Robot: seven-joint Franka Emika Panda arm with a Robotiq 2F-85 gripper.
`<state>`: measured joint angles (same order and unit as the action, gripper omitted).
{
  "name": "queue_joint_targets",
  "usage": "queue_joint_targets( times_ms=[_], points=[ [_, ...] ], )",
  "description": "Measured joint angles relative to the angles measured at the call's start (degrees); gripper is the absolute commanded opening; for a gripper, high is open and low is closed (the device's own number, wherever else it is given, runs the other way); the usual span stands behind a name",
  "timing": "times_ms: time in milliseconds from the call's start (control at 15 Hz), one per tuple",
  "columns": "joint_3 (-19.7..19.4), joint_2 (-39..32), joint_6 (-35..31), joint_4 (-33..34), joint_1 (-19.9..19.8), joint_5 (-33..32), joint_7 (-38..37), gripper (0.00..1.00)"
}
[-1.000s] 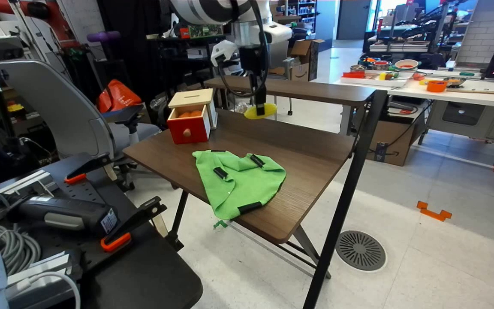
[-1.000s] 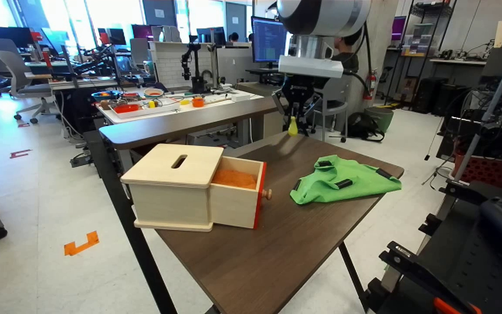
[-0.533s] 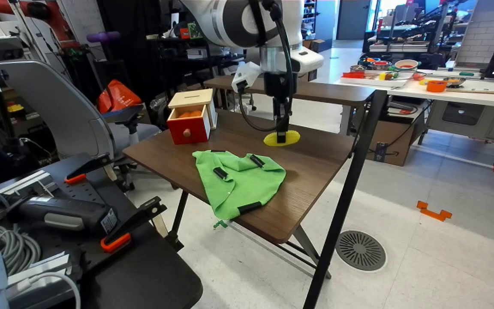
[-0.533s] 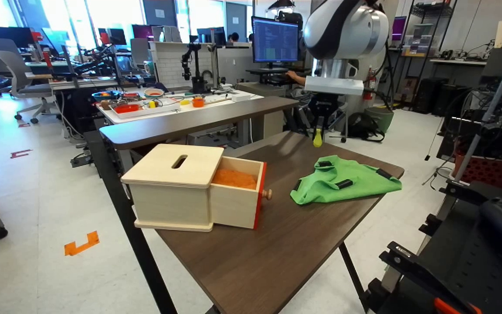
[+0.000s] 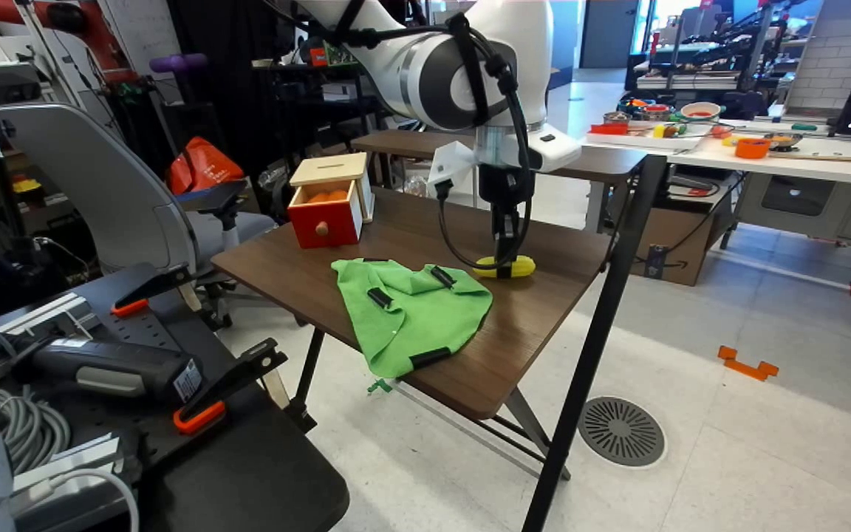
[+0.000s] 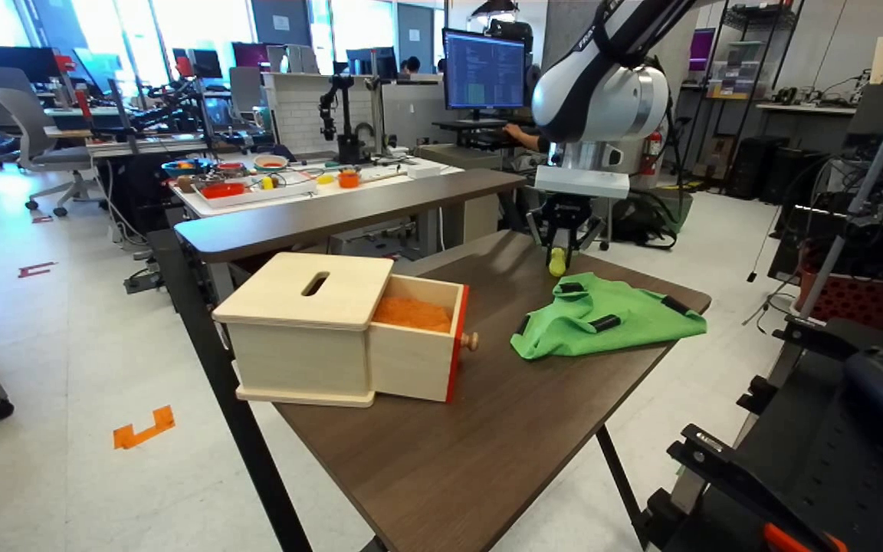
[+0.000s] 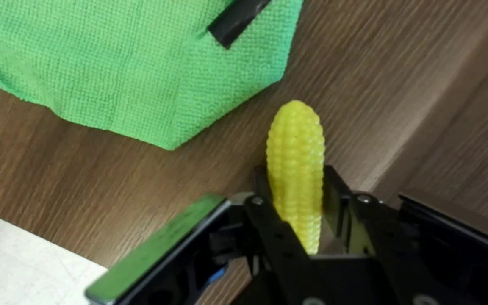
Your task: Move the yellow object to the right
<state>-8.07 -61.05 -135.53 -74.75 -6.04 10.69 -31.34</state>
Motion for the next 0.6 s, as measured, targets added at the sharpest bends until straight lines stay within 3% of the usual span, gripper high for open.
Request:
queue_joint_targets(
  times_ms=[333,600],
  points=[
    [-0.03,-0.76,1.45,2.78,-0.04,-0.02,0.0,0.99],
    [-0.12,4.5,1.4,0.14,0.37,-0.08,0.23,1.0]
  ],
)
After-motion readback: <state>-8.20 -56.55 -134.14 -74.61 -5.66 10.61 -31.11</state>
